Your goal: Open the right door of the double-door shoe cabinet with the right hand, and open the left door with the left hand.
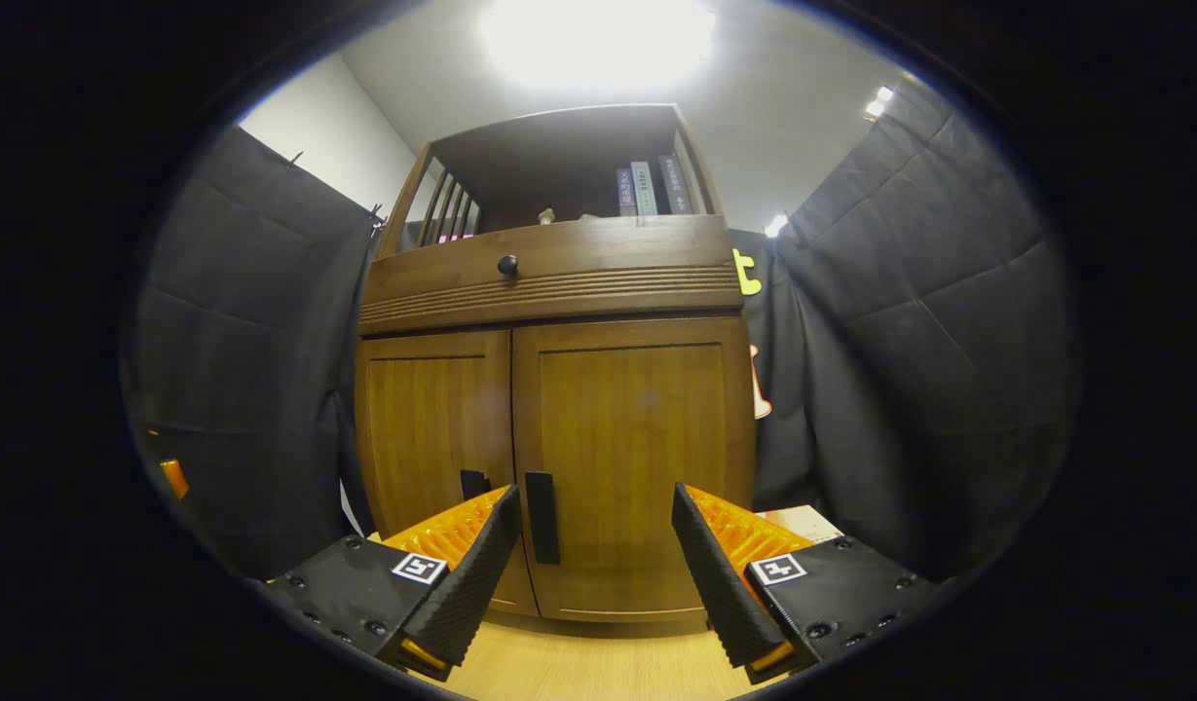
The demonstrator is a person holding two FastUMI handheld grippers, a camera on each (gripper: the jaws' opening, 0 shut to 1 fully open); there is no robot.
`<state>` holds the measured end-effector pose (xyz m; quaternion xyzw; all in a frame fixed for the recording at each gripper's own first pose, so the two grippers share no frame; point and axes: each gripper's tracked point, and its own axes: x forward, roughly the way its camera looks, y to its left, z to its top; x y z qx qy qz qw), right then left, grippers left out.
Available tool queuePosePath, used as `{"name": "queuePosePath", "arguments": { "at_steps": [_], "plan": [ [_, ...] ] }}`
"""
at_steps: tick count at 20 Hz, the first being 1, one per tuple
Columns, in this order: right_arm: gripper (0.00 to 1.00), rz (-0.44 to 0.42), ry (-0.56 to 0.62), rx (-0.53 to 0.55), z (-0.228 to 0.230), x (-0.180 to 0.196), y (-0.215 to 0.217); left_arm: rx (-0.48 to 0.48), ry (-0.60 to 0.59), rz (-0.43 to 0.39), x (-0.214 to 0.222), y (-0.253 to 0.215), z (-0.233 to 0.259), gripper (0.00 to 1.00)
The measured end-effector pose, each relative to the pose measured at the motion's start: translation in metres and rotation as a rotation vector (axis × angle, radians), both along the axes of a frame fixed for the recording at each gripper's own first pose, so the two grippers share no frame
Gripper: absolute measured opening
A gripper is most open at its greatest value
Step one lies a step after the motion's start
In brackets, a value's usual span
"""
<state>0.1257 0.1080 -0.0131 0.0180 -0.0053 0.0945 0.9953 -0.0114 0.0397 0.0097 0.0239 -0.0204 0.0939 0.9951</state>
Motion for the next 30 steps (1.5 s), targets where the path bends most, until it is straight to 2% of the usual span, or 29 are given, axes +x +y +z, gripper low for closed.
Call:
{"name": "queuePosePath", "arguments": {
  "at_steps": [6,14,16,17,20,22,23,26,27,29,30],
  "plan": [
    [0.97,0.009,0.022,-0.016,-0.019,0.049,0.038,0.013,0.001,0.07,-0.001,0.021,-0.002,0.95],
    [0.97,0.0,0.098,-0.03,-0.063,0.106,0.062,0.019,0.033,0.123,0.001,0.037,-0.009,0.95],
    [0.94,-0.007,0.113,-0.04,-0.072,0.119,0.065,0.022,0.041,0.131,-0.002,0.039,-0.01,0.95],
    [0.89,-0.008,0.119,-0.042,-0.075,0.125,0.068,0.023,0.045,0.133,-0.002,0.04,-0.011,0.95],
    [0.89,-0.001,0.136,-0.038,-0.082,0.139,0.077,0.028,0.057,0.132,-0.003,0.041,-0.012,0.95],
    [0.75,0.019,0.145,-0.037,-0.086,0.146,0.086,0.031,0.06,0.128,-0.003,0.041,-0.013,0.95],
    [0.7,0.024,0.145,-0.04,-0.087,0.15,0.088,0.03,0.064,0.125,-0.003,0.04,-0.014,0.95],
    [0.7,0.021,0.168,-0.05,-0.099,0.159,0.093,0.026,0.067,0.12,-0.003,0.039,-0.014,0.95],
    [0.59,-0.013,0.156,-0.05,-0.093,0.161,0.086,0.025,0.067,0.117,-0.003,0.039,-0.014,0.95],
    [0.37,-0.01,0.185,-0.011,-0.101,0.165,0.087,0.027,0.068,0.11,-0.003,0.039,-0.014,0.95],
    [0.37,-0.004,0.208,0.0,-0.102,0.168,0.088,0.028,0.066,0.104,-0.003,0.038,-0.013,0.95]
  ]
}}
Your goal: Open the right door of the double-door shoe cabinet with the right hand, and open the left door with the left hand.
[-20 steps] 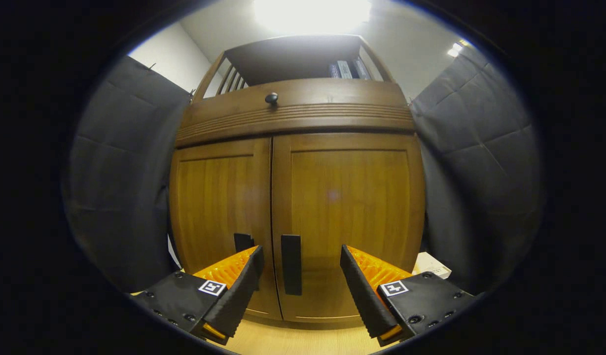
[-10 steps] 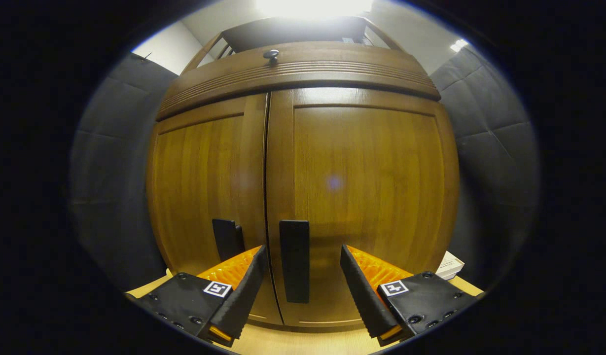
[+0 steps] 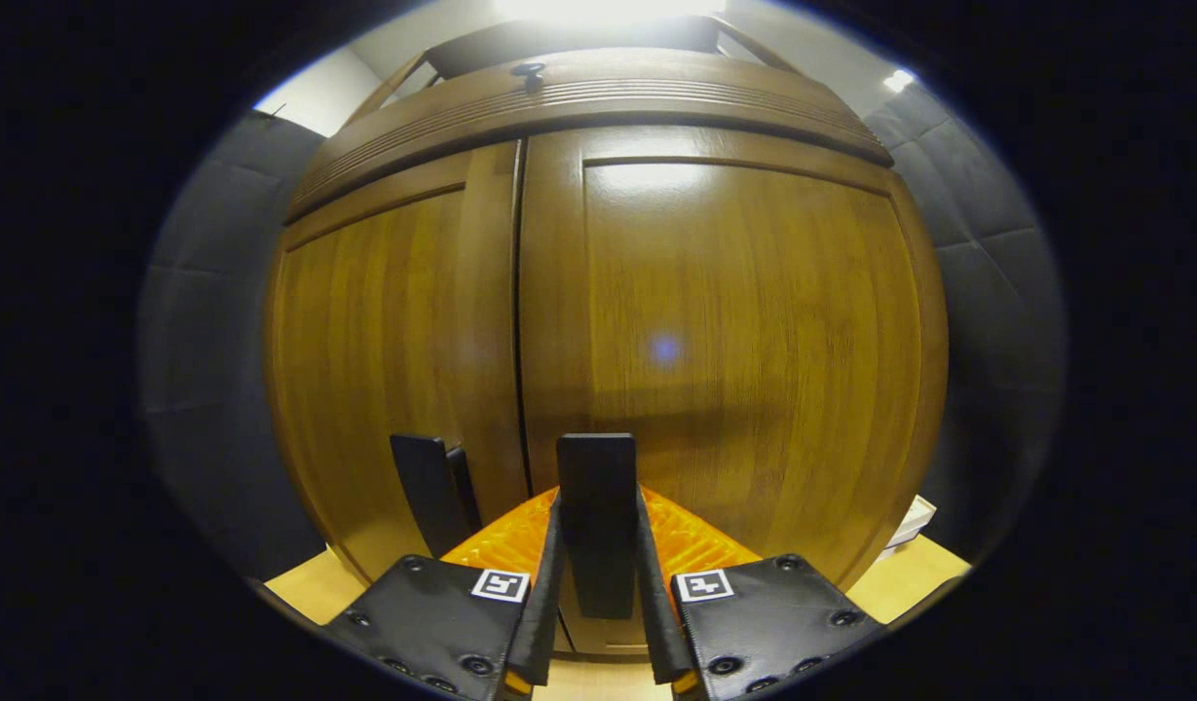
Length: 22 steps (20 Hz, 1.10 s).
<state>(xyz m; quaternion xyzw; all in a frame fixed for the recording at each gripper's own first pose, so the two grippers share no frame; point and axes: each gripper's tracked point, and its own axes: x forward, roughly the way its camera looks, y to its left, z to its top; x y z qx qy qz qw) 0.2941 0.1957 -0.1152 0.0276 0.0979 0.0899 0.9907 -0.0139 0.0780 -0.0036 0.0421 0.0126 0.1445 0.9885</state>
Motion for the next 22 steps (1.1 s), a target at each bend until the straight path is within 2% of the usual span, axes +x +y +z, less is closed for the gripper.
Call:
{"name": "queuePosePath", "arguments": {
  "at_steps": [1,3,5,6,7,10,13,14,15,17,18,22],
  "plan": [
    [0.4,0.003,0.006,0.003,0.003,-0.002,0.0,0.001,-0.001,-0.006,0.001,-0.001,0.0,0.95],
    [0.14,0.021,-0.004,-0.033,0.003,0.0,-0.003,0.003,-0.007,-0.014,0.002,-0.001,0.001,0.95],
    [0.18,0.036,0.008,-0.011,0.003,-0.003,-0.001,0.001,-0.014,-0.026,0.004,-0.004,0.003,0.95],
    [0.14,0.042,0.016,-0.004,0.001,-0.004,0.0,0.002,-0.017,-0.031,0.004,-0.004,0.004,0.95],
    [0.21,0.047,0.006,-0.006,0.005,-0.007,0.0,0.005,-0.021,-0.036,0.006,-0.004,0.004,0.95],
    [0.14,0.071,0.005,0.003,0.013,-0.012,-0.002,0.006,-0.029,-0.047,0.009,-0.005,0.005,0.94],
    [0.14,0.106,0.009,0.009,0.012,-0.028,-0.004,-0.002,-0.034,-0.061,0.01,-0.008,0.005,0.95],
    [0.18,0.121,0.003,0.013,0.011,-0.033,-0.009,-0.006,-0.035,-0.067,0.011,-0.01,0.006,0.95],
    [0.14,0.137,0.004,0.023,0.01,-0.038,-0.011,-0.01,-0.036,-0.075,0.012,-0.011,0.005,0.95],
    [0.17,0.167,0.005,0.042,0.009,-0.049,-0.016,-0.014,-0.038,-0.091,0.012,-0.013,0.005,0.95],
    [0.14,0.179,0.002,0.04,0.011,-0.057,-0.017,-0.013,-0.04,-0.1,0.013,-0.014,0.006,0.95],
    [0.14,0.227,0.008,0.041,0.016,-0.076,-0.024,-0.013,-0.055,-0.142,0.013,-0.021,0.01,0.95]
  ]
}}
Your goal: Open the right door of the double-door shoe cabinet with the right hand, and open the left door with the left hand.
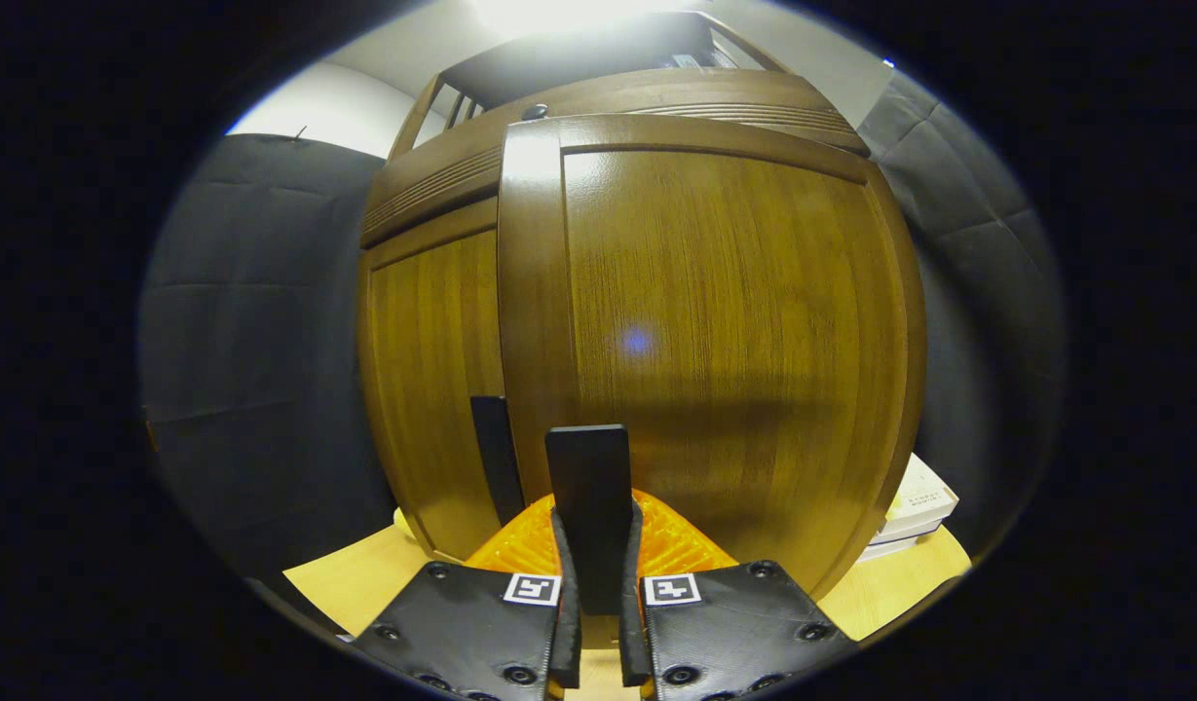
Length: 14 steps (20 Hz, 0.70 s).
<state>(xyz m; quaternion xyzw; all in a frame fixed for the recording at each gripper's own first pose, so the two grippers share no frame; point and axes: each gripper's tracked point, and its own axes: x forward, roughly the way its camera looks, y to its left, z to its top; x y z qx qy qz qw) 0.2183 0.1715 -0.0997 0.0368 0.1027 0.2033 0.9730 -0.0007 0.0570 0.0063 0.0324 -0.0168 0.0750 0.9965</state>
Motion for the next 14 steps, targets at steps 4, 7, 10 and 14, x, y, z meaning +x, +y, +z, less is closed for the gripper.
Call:
{"name": "queuePosePath", "arguments": {
  "at_steps": [4,7,10,14],
  "plan": [
    [0.14,0.041,0.005,0.002,-0.001,-0.025,-0.014,0.008,-0.008,-0.04,-0.001,-0.005,0.006,0.95],
    [0.14,0.068,0.01,0.004,0.001,-0.04,-0.027,0.003,-0.006,-0.07,0.009,-0.017,0.007,0.95],
    [0.14,0.094,0.015,0.001,0.002,-0.054,-0.04,-0.001,-0.01,-0.101,0.015,-0.025,0.008,0.95],
    [0.14,0.109,0.021,-0.005,0.003,-0.07,-0.057,-0.003,-0.016,-0.152,0.02,-0.037,0.01,0.95]
  ]
}}
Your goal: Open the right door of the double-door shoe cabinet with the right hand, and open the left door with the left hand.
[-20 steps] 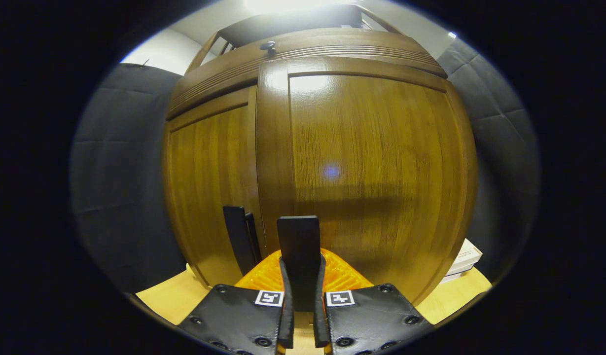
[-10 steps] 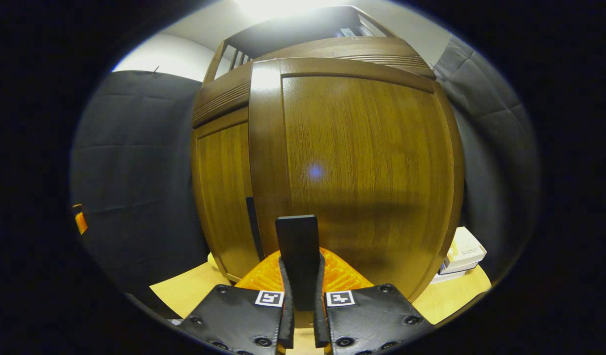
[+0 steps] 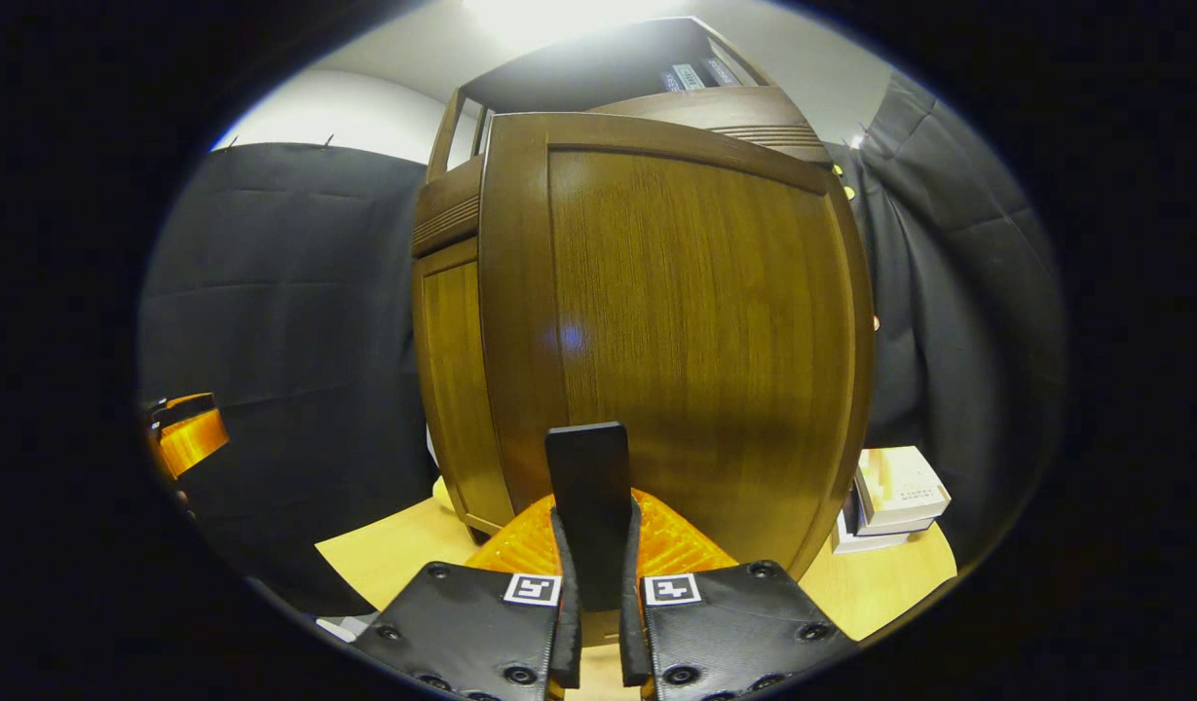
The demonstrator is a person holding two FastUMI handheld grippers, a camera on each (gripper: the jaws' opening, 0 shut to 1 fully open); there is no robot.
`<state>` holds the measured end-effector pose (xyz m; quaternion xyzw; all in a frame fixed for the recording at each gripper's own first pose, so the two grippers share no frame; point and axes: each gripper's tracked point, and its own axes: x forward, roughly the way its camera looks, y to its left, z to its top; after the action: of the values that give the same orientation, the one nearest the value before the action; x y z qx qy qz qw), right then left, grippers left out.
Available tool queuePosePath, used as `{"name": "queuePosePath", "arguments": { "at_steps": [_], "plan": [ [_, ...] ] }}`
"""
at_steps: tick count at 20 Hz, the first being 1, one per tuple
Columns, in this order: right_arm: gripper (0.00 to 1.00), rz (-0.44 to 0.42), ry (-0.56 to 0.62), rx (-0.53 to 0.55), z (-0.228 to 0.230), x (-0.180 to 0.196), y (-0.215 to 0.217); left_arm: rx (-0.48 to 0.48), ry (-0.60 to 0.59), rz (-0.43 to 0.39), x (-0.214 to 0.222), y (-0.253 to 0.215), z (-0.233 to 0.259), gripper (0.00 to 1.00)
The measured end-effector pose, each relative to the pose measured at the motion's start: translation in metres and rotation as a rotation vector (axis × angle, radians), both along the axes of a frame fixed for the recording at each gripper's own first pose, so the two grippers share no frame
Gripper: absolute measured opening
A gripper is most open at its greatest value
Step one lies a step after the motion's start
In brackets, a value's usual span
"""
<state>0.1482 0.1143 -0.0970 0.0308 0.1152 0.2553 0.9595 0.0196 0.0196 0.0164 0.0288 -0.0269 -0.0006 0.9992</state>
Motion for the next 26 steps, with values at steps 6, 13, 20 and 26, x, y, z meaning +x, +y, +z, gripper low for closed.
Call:
{"name": "queuePosePath", "arguments": {
  "at_steps": [6,13,20,26],
  "plan": [
    [0.17,-0.007,0.003,-0.011,0.002,-0.023,-0.038,-0.017,0.008,-0.071,0.003,-0.027,0.001,0.96],
    [0.14,-0.053,0.007,-0.032,0.003,-0.042,-0.09,-0.044,0.001,-0.151,0.01,-0.053,0.009,0.95],
    [0.17,-0.12,0.006,-0.042,0.005,-0.049,-0.134,-0.031,-0.013,-0.186,0.006,-0.067,0.015,0.95],
    [0.17,-0.15,0.004,-0.037,0.005,-0.048,-0.157,-0.015,-0.008,-0.179,0.001,-0.07,0.013,0.95]
  ]
}}
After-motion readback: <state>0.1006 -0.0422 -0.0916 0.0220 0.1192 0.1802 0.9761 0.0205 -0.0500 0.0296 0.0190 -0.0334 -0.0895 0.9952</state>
